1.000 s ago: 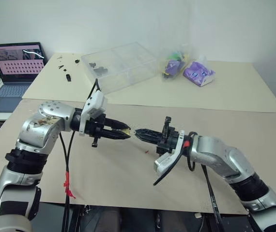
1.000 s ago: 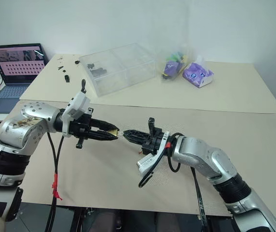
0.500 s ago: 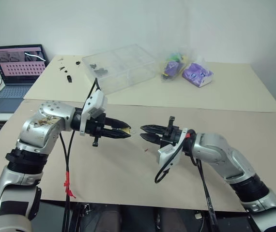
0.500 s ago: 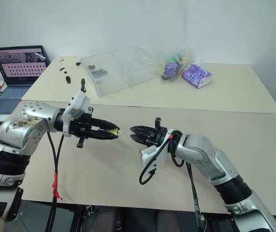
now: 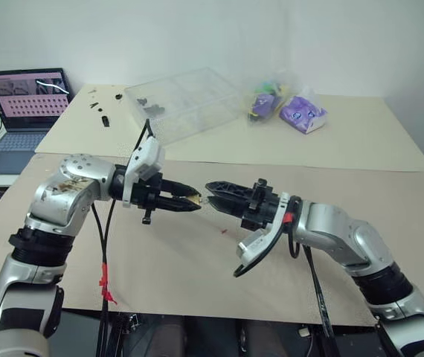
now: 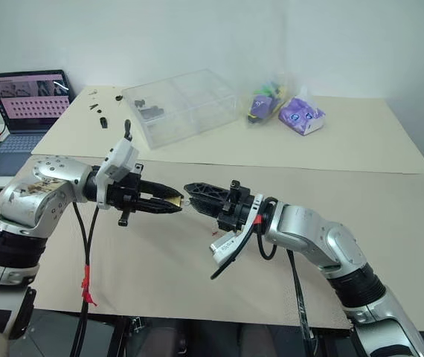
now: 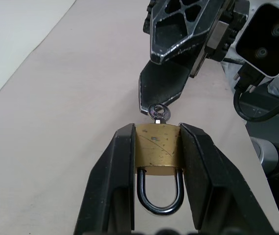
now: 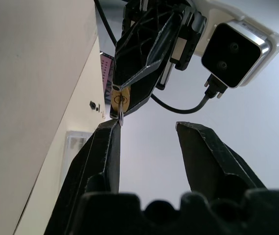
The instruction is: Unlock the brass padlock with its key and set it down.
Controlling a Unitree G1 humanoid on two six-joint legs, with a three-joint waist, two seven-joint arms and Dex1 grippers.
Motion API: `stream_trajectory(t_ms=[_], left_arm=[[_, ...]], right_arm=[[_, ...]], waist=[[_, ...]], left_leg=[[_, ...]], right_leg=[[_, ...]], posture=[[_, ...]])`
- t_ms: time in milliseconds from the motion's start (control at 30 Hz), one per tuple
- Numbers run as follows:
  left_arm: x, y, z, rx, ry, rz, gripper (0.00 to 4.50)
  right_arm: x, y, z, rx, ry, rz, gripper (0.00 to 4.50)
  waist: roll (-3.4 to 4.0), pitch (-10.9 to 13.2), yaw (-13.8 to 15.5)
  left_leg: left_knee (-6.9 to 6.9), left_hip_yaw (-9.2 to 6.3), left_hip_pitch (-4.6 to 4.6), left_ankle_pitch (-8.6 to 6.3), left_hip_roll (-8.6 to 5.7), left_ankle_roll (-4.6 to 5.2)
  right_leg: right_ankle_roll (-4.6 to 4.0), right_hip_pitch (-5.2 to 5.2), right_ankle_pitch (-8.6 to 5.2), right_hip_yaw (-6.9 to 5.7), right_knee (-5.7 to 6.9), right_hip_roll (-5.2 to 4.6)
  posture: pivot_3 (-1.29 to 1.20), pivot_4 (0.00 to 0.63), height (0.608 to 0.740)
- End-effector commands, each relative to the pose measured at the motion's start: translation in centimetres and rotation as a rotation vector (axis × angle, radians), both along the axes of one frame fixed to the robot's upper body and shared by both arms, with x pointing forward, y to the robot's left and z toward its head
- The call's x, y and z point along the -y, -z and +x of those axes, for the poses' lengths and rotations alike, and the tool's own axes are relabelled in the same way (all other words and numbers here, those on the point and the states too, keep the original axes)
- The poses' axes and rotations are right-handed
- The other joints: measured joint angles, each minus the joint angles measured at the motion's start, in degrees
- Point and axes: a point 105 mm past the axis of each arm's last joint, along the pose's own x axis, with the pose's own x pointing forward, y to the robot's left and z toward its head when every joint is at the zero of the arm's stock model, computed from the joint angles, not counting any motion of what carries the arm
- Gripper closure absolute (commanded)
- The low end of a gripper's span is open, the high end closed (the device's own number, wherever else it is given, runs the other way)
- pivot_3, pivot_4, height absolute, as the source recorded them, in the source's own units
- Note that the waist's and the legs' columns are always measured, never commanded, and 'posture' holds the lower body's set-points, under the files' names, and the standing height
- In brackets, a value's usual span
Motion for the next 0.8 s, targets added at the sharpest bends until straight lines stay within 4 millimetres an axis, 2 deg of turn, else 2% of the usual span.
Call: stream_trajectory(t_ms=[33,533,633,767,800], left_arm=[[0.15,-1.35,0.16,0.059,0.001,-0.012,3.66],[0.12,-1.37,0.14,0.063,-0.003,-0.009,3.66],[0.14,-1.36,0.14,0.063,-0.003,-0.008,3.66],[0.13,-1.39,0.14,0.062,-0.003,-0.008,3.66],[0.13,-1.39,0.13,0.062,-0.003,-0.008,3.66]], right_arm=[[-0.31,-0.8,-0.86,0.057,-0.036,0.017,2.27],[-0.83,-0.74,-1.16,0.069,-0.053,0.007,2.27],[-0.84,-0.74,-1.19,0.069,-0.055,0.005,2.98],[-0.9,-0.69,-1.23,0.068,-0.057,0.0,4.35],[-0.92,-0.68,-1.25,0.068,-0.058,-0.002,4.35]], waist=[[0.0,0.0,0.0],[0.0,0.0,0.0],[0.0,0.0,0.0],[-0.01,0.0,0.0],[-0.01,0.0,0.0]], left_leg=[[0.0,0.0,0.0,0.0,0.0,0.0],[0.0,0.01,0.02,0.0,0.01,0.0],[0.0,0.01,0.01,0.0,0.01,0.0],[0.0,0.01,0.01,0.0,0.01,0.0],[0.0,0.01,0.02,0.0,0.01,0.0]], right_leg=[[0.0,0.01,0.0,0.0,0.0,0.0],[-0.01,0.01,0.0,0.01,0.01,0.01],[-0.01,0.0,0.0,0.01,0.01,0.01],[-0.01,0.0,0.0,0.01,0.01,0.0],[-0.01,0.0,-0.01,0.01,0.01,0.01]], posture=[[0.0,0.15,0.74],[0.0,0.15,0.74],[0.0,0.15,0.74],[0.0,0.15,0.74],[0.0,0.15,0.74]])
